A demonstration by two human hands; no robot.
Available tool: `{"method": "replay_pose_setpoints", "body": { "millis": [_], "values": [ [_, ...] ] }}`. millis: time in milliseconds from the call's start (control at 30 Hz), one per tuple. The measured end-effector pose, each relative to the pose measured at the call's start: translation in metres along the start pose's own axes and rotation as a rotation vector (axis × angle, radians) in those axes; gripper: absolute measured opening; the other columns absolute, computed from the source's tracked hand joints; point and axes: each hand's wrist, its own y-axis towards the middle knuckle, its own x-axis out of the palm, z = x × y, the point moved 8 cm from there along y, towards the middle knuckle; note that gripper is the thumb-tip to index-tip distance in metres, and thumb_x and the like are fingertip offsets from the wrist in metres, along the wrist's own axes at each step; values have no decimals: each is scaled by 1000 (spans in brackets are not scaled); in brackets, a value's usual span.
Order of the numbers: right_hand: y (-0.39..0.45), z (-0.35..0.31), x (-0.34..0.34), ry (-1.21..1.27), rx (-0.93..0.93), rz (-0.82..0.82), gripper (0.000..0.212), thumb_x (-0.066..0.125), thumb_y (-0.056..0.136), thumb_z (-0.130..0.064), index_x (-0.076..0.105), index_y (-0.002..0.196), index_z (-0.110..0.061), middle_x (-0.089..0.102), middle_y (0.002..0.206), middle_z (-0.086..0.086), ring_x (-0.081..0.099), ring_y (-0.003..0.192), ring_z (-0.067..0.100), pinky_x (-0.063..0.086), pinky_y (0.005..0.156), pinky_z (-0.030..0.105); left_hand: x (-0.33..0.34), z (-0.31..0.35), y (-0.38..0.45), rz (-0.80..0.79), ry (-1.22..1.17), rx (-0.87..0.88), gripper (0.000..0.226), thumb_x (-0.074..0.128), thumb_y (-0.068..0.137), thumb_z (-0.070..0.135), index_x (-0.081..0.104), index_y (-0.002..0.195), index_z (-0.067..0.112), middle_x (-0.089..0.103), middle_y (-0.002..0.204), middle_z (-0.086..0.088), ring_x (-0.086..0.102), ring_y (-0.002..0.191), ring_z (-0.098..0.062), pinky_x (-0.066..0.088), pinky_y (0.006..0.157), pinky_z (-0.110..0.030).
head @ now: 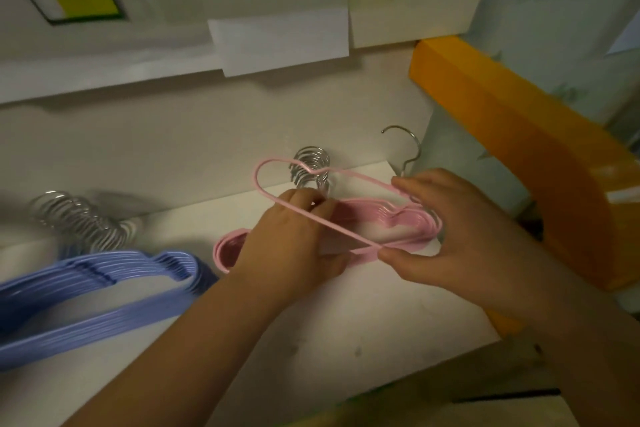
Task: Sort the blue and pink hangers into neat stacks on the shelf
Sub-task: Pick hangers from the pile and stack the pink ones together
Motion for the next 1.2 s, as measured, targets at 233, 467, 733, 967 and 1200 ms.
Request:
{"method": "replay_pose_setpoints", "body": {
  "millis": [233,467,733,967,1200],
  "values": [
    [17,-5,2,-147,-54,-12,82,70,66,-64,45,136,-30,40,122,-21,39,113,-2,30,84,5,-16,-23,-25,70,-16,-76,70,52,69,78,65,112,25,62,109,3,58,101,-23,46,89,-34],
    [43,-2,36,-292,-150,-160,73,74,65,-55,52,128,-25,46,118,-13,45,111,10,41,87,24,-45,-73,-66,93,200,-313,85,40,62,87,63,100,14,60,108,-5,54,102,-29,45,90,-41],
    [54,-14,78,-209,-255,-256,83,74,69,-58,47,139,-25,44,127,-14,40,118,5,36,98,21,-15,-63,-45,-134,82,-171,78,61,71,70,44,132,24,53,126,1,49,114,-24,42,91,-35],
    [37,27,70,-342,-14,-406,114,80,66,-54,12,153,-26,26,151,-11,27,136,10,31,108,27,-13,-71,-38,-196,59,-207,60,64,69,69,50,114,31,57,106,7,56,97,-20,39,70,-31],
    [42,55,50,-349,163,-356,61,84,62,-44,56,114,-32,62,103,-12,59,87,11,53,76,35,-11,-72,-35,-210,88,-238,52,64,70,68,50,99,27,55,96,6,56,91,-21,40,69,-31]
  ]
}}
